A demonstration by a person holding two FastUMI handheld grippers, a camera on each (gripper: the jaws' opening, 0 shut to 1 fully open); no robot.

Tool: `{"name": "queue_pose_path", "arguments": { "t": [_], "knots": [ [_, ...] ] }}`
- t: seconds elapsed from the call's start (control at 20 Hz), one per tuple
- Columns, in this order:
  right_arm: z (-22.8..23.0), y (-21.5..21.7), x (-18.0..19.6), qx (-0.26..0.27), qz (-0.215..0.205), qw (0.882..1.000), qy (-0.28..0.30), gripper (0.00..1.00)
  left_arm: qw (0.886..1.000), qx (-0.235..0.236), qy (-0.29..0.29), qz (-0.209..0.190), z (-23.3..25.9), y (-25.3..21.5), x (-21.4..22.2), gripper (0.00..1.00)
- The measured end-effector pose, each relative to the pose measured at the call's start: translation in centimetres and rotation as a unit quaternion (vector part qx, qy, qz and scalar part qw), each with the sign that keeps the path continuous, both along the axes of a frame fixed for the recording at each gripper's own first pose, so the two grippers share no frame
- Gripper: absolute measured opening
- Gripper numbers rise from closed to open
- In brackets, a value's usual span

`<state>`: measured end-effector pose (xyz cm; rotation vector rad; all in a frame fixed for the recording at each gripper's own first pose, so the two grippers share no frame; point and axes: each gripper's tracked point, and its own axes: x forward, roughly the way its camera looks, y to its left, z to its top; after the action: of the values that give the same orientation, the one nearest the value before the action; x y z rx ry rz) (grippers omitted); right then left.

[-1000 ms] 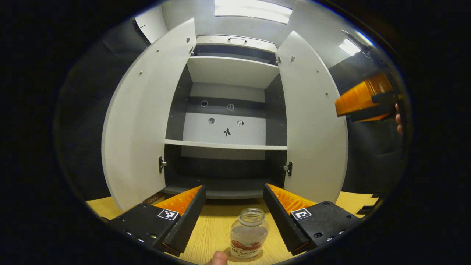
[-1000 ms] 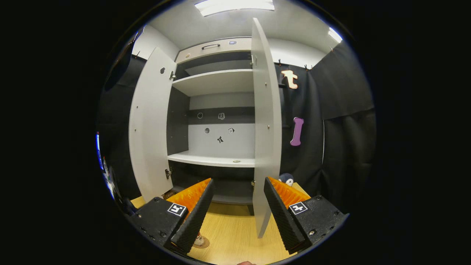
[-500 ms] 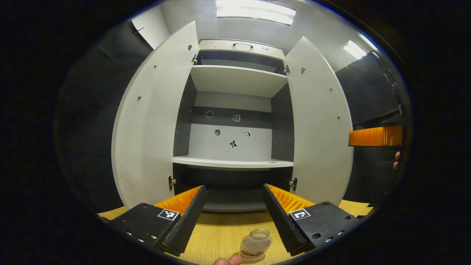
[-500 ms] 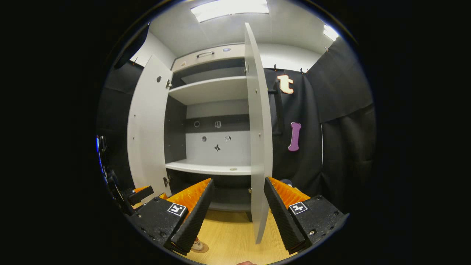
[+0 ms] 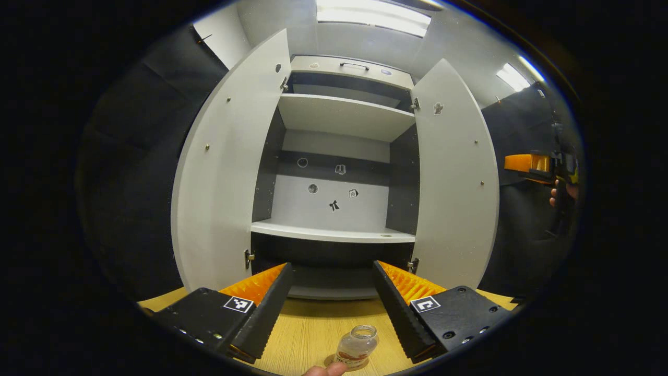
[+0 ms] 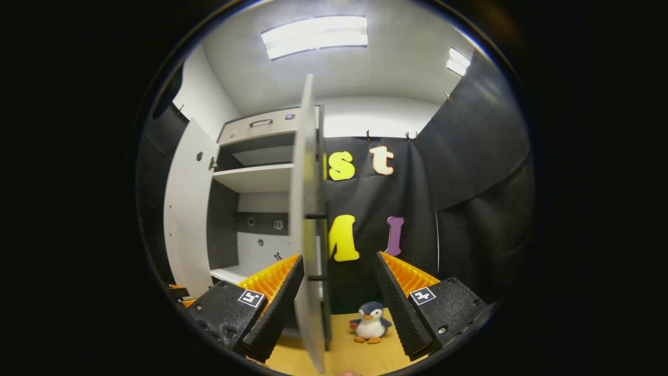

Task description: Grasp the bottle in the cabinet with the left hand and place it on the coaster, then close the right door with the right hand and the left door with the left hand.

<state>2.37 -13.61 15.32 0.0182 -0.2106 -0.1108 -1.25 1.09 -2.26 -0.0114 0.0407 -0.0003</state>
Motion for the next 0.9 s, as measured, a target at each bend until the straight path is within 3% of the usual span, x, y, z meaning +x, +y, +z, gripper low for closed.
{"name": "queue_pose_path", "arguments": {
  "t": [0.1,0.3,0.55,0.9],
  "knots": [
    [1.7,-1.6,1.1,0.002,-0.005,1.0,-0.019,0.83,1.0,-0.001,-0.001,0.001,0.2,0.2,-0.4,0.94],
    [2.3,-5.2,3.8,-0.008,-0.054,0.999,-0.002,0.83,1.0,-0.004,0.002,-0.001,0.2,0.2,-0.8,0.93],
    [1.0,-4.1,6.2,0.006,-0.036,0.999,0.028,0.83,1.0,-0.001,-0.002,0.008,0.4,1.0,-0.6,0.93],
    [0.5,-1.8,6.1,0.036,-0.022,0.999,0.02,0.81,0.999,0.019,-0.008,0.036,0.5,3.6,-0.5,0.94]
  ]
}}
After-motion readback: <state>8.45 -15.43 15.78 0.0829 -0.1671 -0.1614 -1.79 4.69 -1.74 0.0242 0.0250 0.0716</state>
